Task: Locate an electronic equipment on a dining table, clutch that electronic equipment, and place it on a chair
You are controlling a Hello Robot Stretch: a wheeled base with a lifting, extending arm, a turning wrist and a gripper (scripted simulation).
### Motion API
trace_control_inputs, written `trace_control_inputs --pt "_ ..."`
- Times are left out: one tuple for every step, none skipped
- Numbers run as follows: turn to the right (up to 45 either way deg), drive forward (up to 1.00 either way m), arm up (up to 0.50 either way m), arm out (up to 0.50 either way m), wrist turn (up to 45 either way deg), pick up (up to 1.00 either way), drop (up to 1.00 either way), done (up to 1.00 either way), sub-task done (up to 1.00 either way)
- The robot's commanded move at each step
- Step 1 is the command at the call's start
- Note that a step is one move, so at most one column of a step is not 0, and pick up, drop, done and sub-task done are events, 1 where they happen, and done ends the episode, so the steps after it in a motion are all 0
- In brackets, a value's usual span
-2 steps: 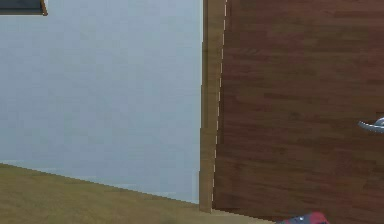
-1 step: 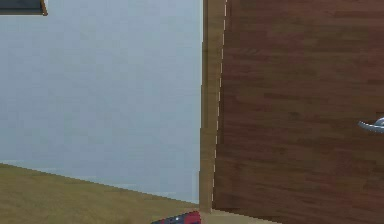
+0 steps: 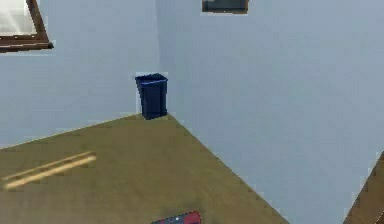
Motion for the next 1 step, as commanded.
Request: trace_control_inputs --pt "-30.0 0.0 0.0 0.0 0.0 0.0 0.0 0.0 0.0"
